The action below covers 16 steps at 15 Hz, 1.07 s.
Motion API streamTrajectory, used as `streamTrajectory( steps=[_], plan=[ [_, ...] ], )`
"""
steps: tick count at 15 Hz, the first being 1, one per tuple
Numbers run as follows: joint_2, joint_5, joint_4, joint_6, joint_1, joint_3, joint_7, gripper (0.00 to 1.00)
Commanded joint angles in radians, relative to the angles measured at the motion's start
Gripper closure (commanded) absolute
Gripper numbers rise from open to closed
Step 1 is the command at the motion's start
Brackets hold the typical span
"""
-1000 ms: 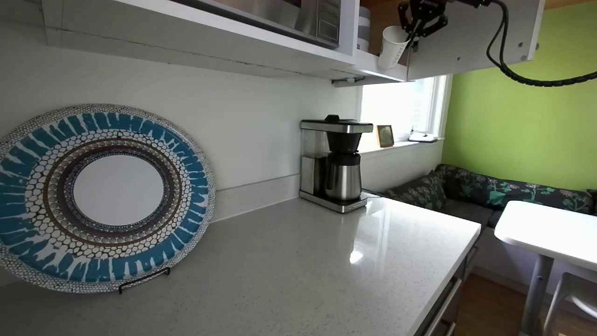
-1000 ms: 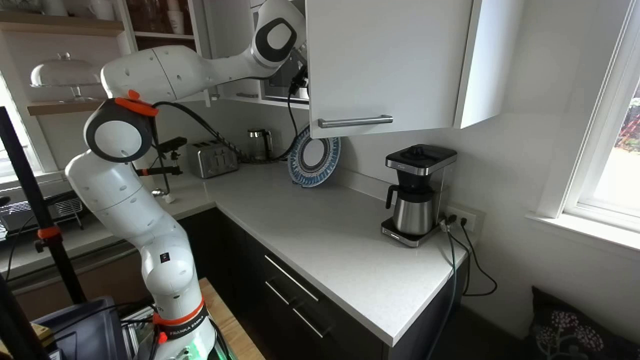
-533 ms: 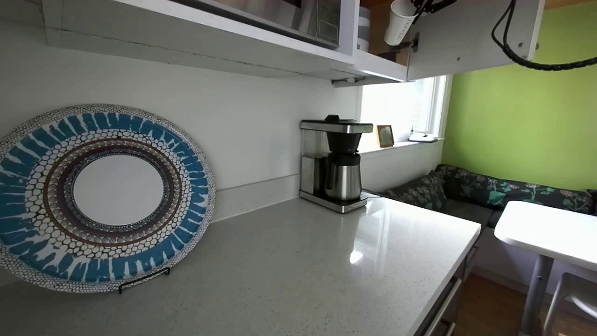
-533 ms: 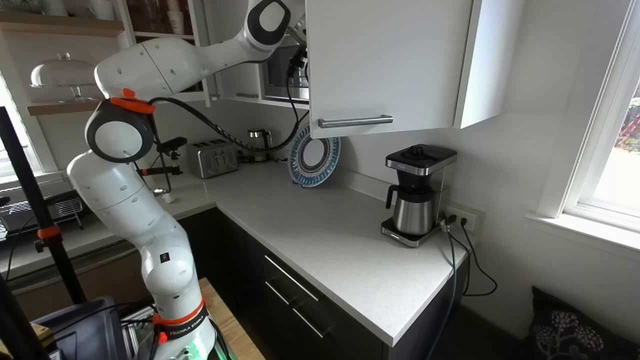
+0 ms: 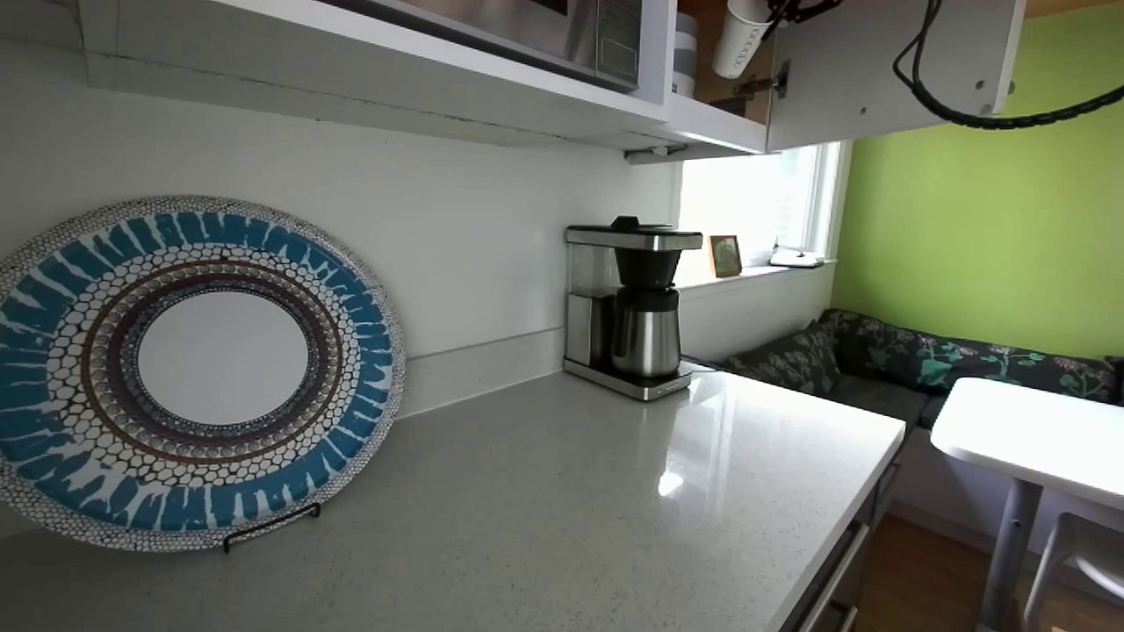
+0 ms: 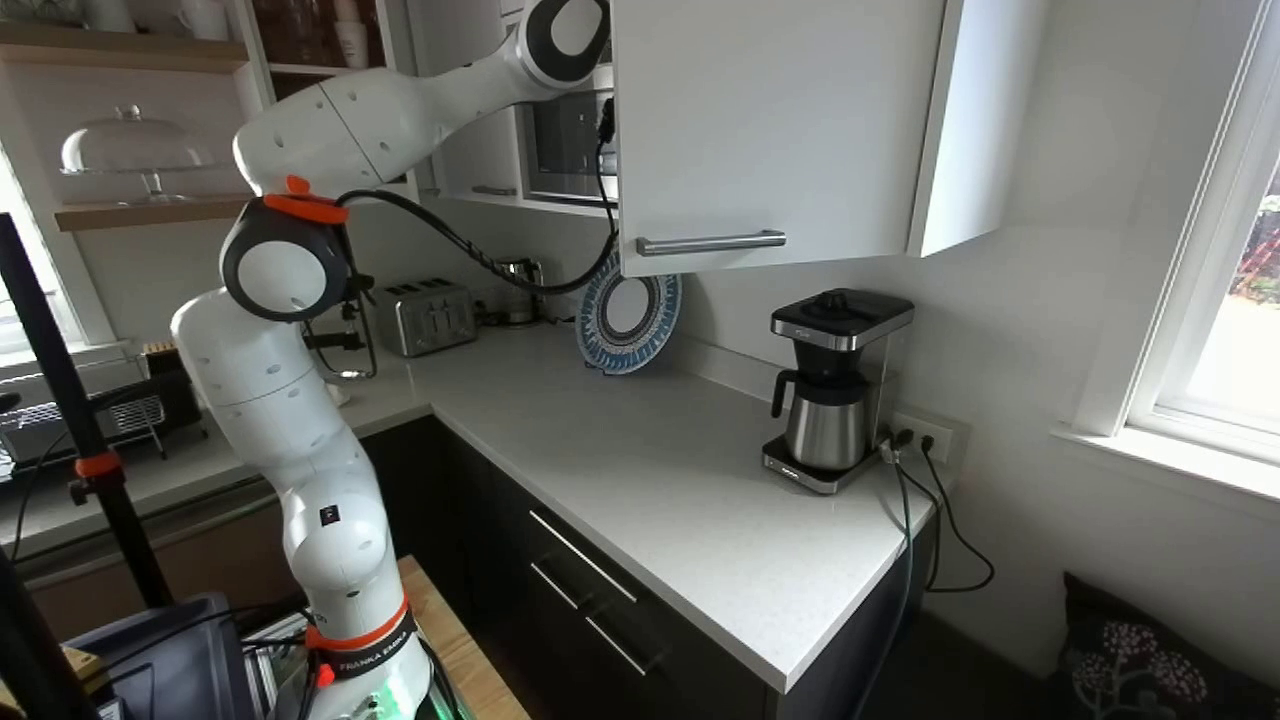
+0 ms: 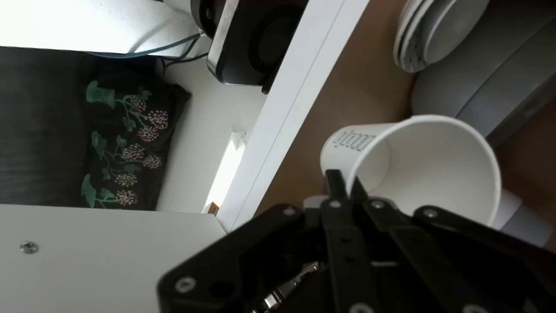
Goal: Pick up the paper cup and put it on the bottom shelf of the open cabinet
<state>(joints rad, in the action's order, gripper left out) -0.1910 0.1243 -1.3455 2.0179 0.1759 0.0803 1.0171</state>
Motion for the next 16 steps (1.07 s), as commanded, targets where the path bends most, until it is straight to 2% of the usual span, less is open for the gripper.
streamTrajectory(
  steps=[1,5,9,16],
  plan=[
    [0.092,-0.067,0.136,-0.087,-0.004,0.015,0.059,0.99],
    [0.16,-0.127,0.227,-0.163,0.003,0.018,0.105,0.99],
    [0.245,-0.134,0.359,-0.247,0.015,0.031,0.173,0.99],
    [0.37,-0.261,0.537,-0.331,0.03,0.044,0.281,0.99]
  ],
)
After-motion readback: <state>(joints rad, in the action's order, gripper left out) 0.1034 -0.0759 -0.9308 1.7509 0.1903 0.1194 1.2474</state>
